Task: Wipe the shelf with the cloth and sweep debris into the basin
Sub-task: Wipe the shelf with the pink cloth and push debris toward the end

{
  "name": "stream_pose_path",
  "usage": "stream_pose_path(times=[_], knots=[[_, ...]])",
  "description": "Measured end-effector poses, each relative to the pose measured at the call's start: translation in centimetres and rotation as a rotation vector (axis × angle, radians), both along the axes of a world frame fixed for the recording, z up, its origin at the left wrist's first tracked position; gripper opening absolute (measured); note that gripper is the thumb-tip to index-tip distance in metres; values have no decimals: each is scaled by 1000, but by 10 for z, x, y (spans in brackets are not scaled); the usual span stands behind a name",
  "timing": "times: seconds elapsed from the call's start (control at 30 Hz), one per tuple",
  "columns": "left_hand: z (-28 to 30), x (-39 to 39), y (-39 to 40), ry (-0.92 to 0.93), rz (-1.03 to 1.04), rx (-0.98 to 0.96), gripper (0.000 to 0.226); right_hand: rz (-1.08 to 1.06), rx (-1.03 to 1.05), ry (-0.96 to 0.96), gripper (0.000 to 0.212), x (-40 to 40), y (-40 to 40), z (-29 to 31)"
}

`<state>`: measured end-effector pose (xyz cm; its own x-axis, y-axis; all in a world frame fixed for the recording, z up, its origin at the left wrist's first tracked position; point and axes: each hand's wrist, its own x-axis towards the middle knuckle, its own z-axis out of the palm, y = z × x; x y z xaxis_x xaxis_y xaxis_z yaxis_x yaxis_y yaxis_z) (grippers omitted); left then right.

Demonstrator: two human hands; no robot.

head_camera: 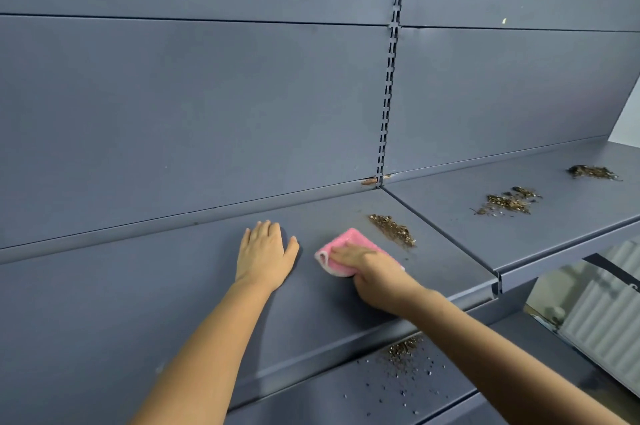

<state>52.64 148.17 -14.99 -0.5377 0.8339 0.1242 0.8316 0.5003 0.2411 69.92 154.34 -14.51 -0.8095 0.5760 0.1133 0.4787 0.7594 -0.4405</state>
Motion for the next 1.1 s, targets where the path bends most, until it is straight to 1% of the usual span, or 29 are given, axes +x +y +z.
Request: stream_pose_path(times=[0.13,0.23,0.27,0.33,0.4,0.47,0.5,0.53,0.57,0.6,0.7,0.73,0.8,0.87,0.93,1.0,1.03,1.1], knots=[[-1,-1,-1,-9,-11,10,53,-84,-18,-56,59,12,28,3],[-1,-1,2,-2,-25,11,54,-162,-75,-46,53,1,22,10],[-1,-1,3,0,-29,4,54,-145,-94,-37,47,-9,19,12],[-1,-2,5,-1,-19,-6,49,-21,-37,-87,36,-36,6,10],[0,-4,5,7,14,8,37,7,-82,-183,44,-64,-5,5],[2,-4,4,12,40,18,31,19,-89,-99,30,-76,-3,5],[2,-3,3,10,37,22,34,30,-58,-71,32,-78,5,3],[2,-3,3,12,26,21,38,32,-41,-63,39,-77,12,3],[1,-2,3,16,16,20,41,9,-39,-70,43,-73,19,3],[2,-2,3,16,9,19,43,-9,-37,-63,42,-74,26,6],[2,-2,2,0,10,20,47,-127,-81,-95,33,-74,48,15],[2,-1,2,-3,10,18,47,-171,-94,-135,36,-76,55,20],[2,-1,2,1,8,9,48,-301,-108,-254,48,-77,64,26],[2,-1,2,9,6,3,48,-408,-83,-212,56,-76,70,21],[2,-1,2,8,4,-2,48,-425,-51,-170,48,-75,70,15],[2,0,2,16,-1,-3,48,-434,-94,-186,46,-70,64,18],[2,-1,3,20,-5,-4,48,-409,-99,-181,46,-70,59,21],[2,-1,3,28,-11,-13,47,-290,-84,-74,46,-71,41,24]])
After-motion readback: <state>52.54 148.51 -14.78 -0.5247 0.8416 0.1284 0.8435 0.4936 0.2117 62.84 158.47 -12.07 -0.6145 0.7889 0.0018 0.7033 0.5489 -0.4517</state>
